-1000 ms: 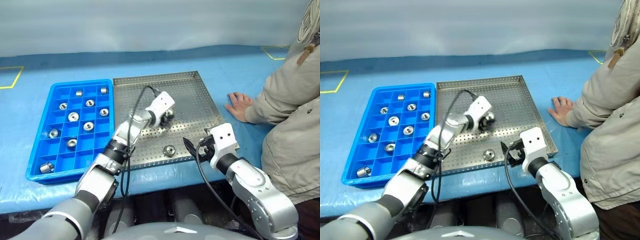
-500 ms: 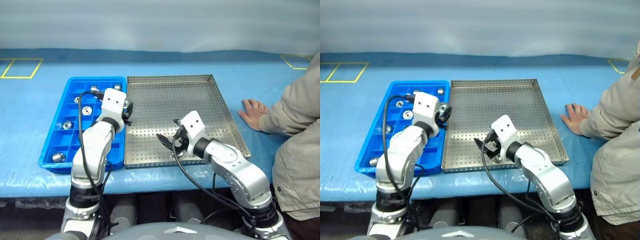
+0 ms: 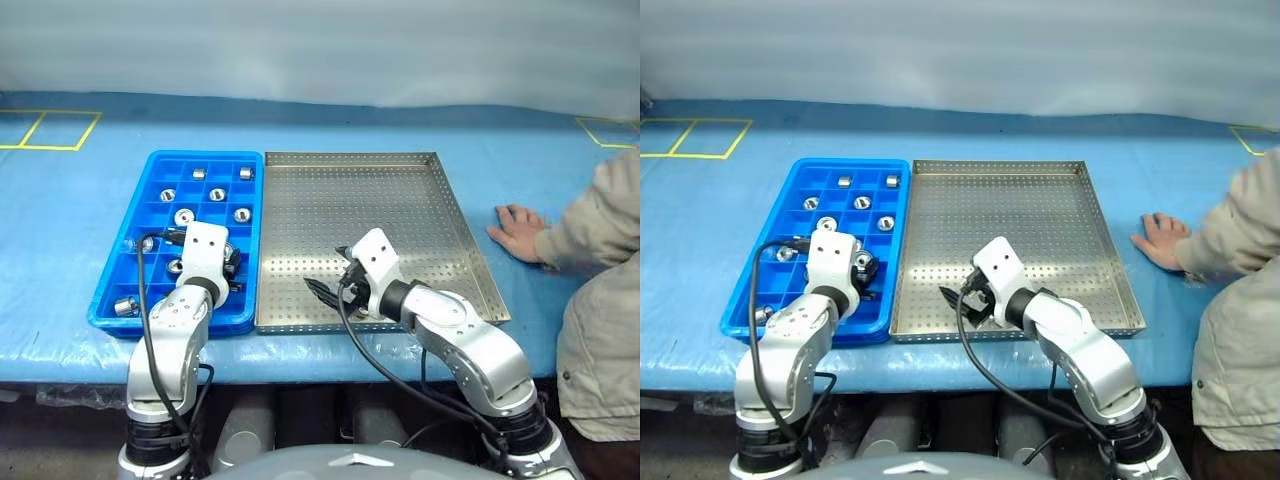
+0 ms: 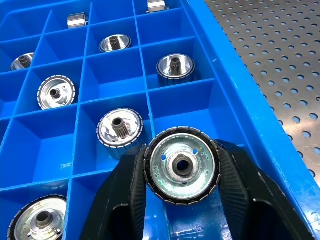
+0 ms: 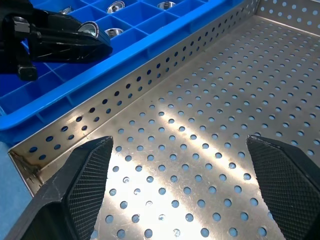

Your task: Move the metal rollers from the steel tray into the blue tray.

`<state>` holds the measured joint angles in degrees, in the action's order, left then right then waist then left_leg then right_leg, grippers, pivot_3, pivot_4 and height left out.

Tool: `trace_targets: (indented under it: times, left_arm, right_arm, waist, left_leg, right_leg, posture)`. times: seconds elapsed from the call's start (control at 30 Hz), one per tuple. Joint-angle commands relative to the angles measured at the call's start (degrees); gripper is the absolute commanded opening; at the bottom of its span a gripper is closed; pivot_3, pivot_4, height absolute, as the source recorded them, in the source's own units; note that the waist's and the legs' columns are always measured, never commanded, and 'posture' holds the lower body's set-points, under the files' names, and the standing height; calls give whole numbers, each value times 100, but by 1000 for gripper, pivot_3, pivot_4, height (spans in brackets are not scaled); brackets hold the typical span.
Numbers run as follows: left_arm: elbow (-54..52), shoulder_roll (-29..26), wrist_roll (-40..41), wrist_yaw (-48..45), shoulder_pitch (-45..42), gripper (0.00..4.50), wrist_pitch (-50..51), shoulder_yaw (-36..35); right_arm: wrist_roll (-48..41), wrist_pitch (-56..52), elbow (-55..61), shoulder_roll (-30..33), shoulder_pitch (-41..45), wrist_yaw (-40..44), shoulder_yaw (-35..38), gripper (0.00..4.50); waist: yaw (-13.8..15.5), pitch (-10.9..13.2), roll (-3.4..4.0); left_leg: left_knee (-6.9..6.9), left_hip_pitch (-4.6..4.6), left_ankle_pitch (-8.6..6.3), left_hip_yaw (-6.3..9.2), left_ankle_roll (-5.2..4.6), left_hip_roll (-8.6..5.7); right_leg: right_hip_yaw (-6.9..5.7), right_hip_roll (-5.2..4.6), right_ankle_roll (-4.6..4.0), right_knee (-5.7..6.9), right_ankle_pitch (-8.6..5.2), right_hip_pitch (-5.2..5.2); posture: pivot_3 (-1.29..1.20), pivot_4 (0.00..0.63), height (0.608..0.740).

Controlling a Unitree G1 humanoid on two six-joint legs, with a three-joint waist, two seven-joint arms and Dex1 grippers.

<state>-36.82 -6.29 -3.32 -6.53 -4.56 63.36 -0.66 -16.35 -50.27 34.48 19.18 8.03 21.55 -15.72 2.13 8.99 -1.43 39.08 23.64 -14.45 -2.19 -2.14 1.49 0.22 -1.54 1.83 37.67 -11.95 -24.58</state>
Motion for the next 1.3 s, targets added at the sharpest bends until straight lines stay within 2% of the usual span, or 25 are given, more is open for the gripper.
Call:
trace_targets:
  times: [0.03,0.3,0.33,0.5,0.63,0.7,0.9,1.3]
  left_arm:
    - [-173,92,143,2,126,1697,283,57]
    - [-823,-80,345,-100,11,4303,799,153]
    - [-862,-90,393,-135,-146,4456,729,146]
    - [-745,-47,974,-697,-1012,4456,445,257]
    - [-430,-364,1257,-1053,-1294,4456,378,483]
    - [-258,-564,1343,-1210,-1341,4456,221,569]
    - [8,-709,1596,-1341,-1323,4456,-103,424]
    - [34,-1143,1808,-1532,-1119,4456,-444,545]
  right_arm:
    - [-49,100,242,-30,-9,-39,123,4500]
    - [-71,21,390,-28,-175,-138,240,4500]
    - [-84,-2,428,-39,-207,-164,286,4500]
    - [-125,-169,727,81,-570,-263,625,4500]
    - [-142,-320,973,222,-894,-343,849,4500]
    - [-174,-460,1168,238,-1124,-431,1001,4500]
    - [-246,-703,1550,69,-1608,-704,1136,4500]
    - [-238,-931,1354,-198,-1554,-984,846,4500]
  waist:
    - [-10,0,1]
    - [8,-1,0]
    - [15,-1,0]
    - [54,0,-4]
    - [-108,-1,3]
    - [-205,-1,4]
    - [-361,-1,4]
    - [-426,-1,4]
  left_leg:
    - [0,0,0,-1,0,0]
    - [0,6,0,7,0,-2]
    - [0,8,0,7,0,-4]
    - [10,16,0,17,-1,-8]
    - [5,14,-2,12,-5,-9]
    - [-3,9,-2,9,-5,-5]
    - [-5,5,-1,18,-2,9]
    - [-2,3,0,8,1,5]
  right_leg:
    - [0,0,0,0,0,0]
    - [-8,-4,-2,-4,-2,0]
    - [-9,-6,-2,-5,-2,0]
    - [-22,-14,0,-10,-1,4]
    - [-18,-14,-1,-16,0,4]
    - [-11,-5,-4,-13,-1,1]
    - [-14,10,-24,7,-16,-4]
    - [-10,3,-18,5,-12,-5]
  posture:
    - [99,150,740]
    - [84,150,740]
    - [80,150,740]
    - [44,150,740]
    - [-7,150,740]
    - [-45,150,740]
    - [-94,150,740]
    - [-96,150,740]
